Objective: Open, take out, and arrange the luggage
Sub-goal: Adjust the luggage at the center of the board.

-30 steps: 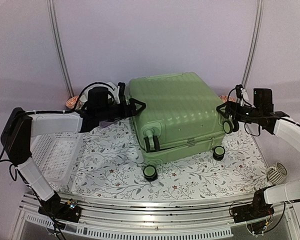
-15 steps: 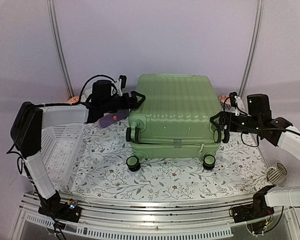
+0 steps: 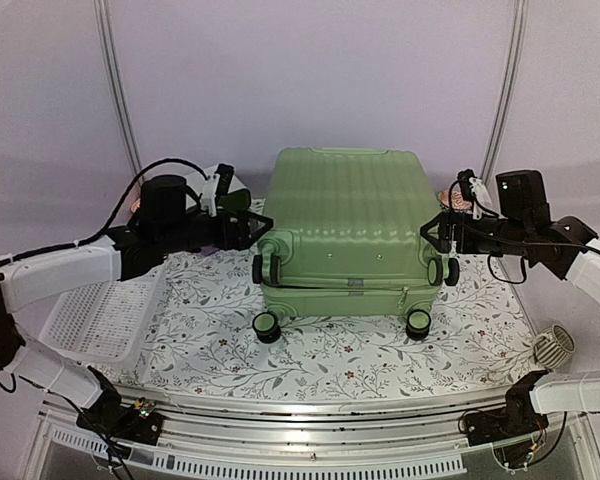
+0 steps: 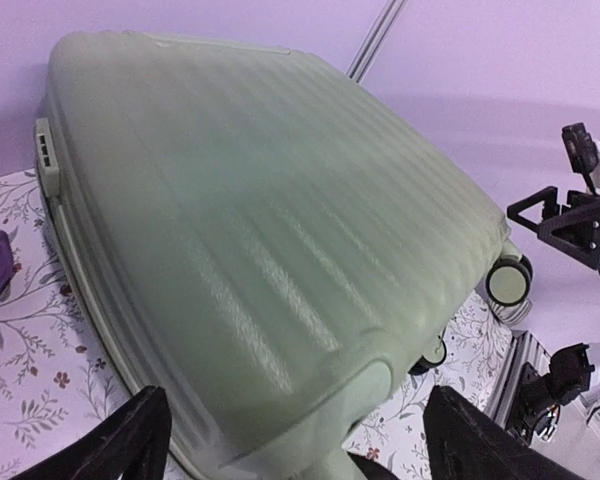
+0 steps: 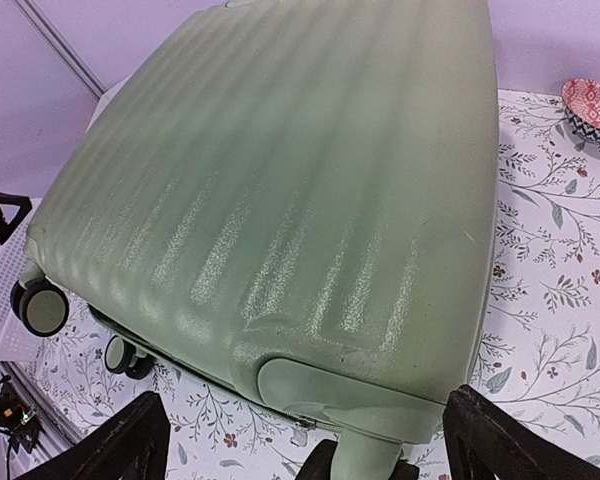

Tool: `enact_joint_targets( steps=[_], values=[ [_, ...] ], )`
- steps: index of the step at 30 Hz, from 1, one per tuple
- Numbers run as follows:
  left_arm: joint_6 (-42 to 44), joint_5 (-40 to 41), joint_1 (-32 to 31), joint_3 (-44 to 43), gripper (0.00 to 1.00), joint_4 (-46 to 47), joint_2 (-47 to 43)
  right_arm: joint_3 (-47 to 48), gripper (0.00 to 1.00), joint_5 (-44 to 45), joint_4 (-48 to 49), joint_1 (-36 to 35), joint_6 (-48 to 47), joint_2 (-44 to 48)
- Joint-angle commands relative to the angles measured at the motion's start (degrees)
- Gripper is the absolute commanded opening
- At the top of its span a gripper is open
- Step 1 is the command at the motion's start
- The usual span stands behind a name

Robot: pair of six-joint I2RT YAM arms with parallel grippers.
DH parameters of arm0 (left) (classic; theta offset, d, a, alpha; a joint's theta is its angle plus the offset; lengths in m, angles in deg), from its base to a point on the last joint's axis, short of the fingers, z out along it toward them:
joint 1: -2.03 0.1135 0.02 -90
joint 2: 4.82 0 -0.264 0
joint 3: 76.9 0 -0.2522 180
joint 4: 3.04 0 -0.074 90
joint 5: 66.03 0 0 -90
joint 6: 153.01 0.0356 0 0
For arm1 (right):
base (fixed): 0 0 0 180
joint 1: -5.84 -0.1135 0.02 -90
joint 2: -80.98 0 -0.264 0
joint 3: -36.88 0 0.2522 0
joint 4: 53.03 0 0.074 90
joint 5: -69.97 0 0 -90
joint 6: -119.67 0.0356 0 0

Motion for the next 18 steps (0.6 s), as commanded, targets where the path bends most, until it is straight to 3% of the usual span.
enact_joint_targets(
  steps=[1, 8, 18],
  values=[
    [2.5, 3.5, -2.4, 4.8, 0.90, -4.8, -6.8, 2.6, 0.97, 2.4, -2.0, -0.4, -1.4, 0.4],
    [4.2, 5.2, -8.6, 10.3, 0.90, -4.8, -14.2, 0.2, 1.00, 3.7, 0.1, -0.3, 1.8, 4.6],
    [0.9, 13.4, -15.1, 14.5, 0.90, -7.0, -14.0, -4.9, 0.99, 1.5, 1.1, -0.3, 2.7, 3.3]
  ],
)
